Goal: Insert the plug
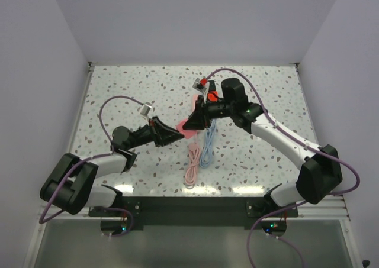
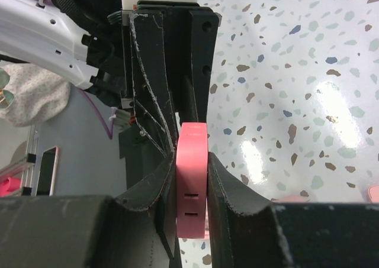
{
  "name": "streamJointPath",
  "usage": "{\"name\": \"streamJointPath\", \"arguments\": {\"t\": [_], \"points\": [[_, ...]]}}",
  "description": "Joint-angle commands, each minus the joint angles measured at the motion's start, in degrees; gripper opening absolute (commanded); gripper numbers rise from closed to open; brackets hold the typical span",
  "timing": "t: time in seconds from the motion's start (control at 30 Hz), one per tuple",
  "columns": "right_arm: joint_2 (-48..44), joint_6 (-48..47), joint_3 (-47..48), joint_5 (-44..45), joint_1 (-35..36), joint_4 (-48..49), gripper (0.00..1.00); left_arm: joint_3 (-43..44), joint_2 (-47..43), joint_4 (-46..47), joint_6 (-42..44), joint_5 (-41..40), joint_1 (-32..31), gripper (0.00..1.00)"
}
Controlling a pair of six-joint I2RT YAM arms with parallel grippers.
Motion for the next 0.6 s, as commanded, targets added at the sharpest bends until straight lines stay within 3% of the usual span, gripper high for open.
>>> {"name": "streamJointPath", "arguments": {"t": [0.0,0.57], "points": [[1.1,-0.3,0.5,-4.4,1.2,-0.5,0.0,1.3,-1.8,34.6,1.8,-3.1,0.3,0.0],[1.9,2.3,1.3,0.1,1.2,0.3,0.0,0.6,-2.8,34.6,2.4,-3.7,0.3,0.01]]}}
